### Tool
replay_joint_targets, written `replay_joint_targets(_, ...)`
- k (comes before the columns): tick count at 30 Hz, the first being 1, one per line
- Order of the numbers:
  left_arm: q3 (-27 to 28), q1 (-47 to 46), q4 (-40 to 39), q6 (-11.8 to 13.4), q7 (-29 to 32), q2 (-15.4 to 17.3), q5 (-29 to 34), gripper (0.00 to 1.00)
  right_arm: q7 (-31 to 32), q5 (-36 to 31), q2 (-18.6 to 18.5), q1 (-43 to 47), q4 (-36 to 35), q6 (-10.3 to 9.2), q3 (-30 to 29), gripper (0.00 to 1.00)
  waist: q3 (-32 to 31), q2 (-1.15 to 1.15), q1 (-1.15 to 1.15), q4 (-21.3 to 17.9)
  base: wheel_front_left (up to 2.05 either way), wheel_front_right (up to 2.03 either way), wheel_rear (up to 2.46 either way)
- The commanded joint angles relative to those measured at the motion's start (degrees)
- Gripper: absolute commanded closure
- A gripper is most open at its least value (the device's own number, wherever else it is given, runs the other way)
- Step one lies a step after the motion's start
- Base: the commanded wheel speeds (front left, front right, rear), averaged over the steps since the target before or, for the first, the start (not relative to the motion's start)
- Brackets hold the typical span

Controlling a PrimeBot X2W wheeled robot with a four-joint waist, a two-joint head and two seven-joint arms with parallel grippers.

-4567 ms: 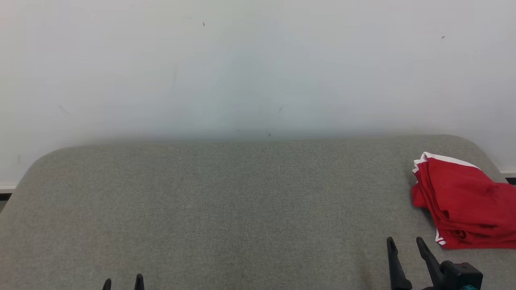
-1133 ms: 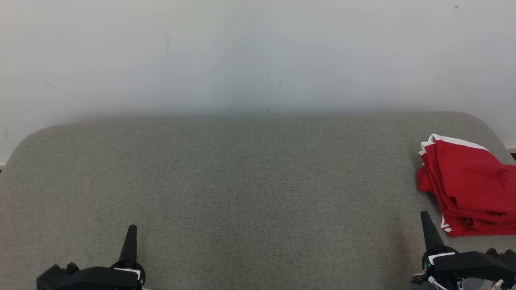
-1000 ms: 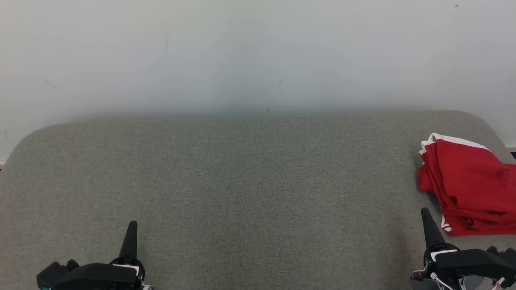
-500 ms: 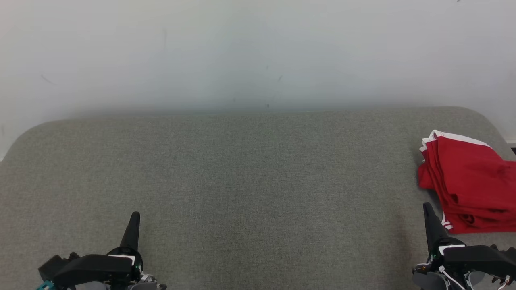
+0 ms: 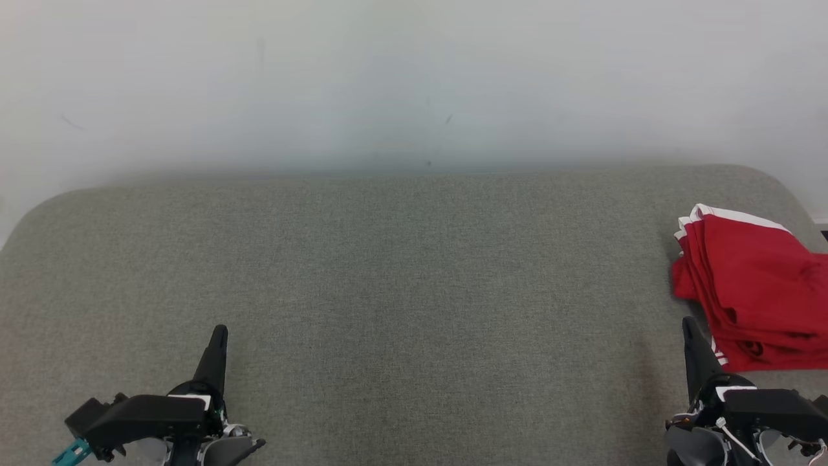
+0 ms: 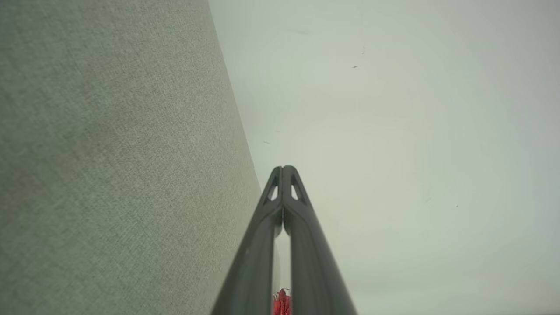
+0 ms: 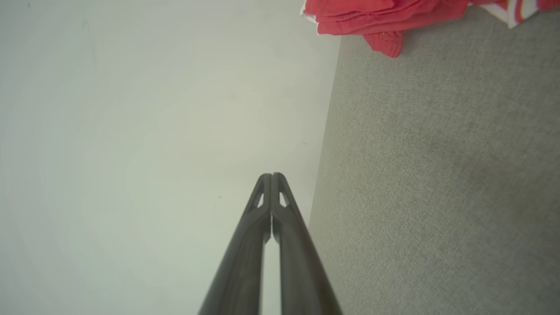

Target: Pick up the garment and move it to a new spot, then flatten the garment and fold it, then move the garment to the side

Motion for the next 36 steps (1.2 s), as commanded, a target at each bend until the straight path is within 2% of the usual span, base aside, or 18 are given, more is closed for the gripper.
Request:
replay_joint_targets(1,0.0,-0.8,0.1,-0.1,0.2,0.2,-1.2,1.0,0.3,0.8,0.0,-0.7,-0.2,-0.09,-0.2,1.0,0.1,0.0,0.0,0.0,0.0,0.0,0.0)
replay_joint_targets(15,-0.1,-2.5,0.9,-0.1,1.5,0.2,-6.2,1.0,1.3,6.1,0.0,-1.4,0.0,-0.1,-0.8,1.0,0.8,0.0,0.0,-0.1,0.0,0.0,0.0)
replay_joint_targets(36,-0.1,-2.3,0.8,-0.1,1.5,0.2,-6.1,1.0,1.2,5.9,0.0,-1.4,0.0,-0.1,-0.8,1.0,0.8,0.0,0.0,-0.1,0.0,0.0,0.0)
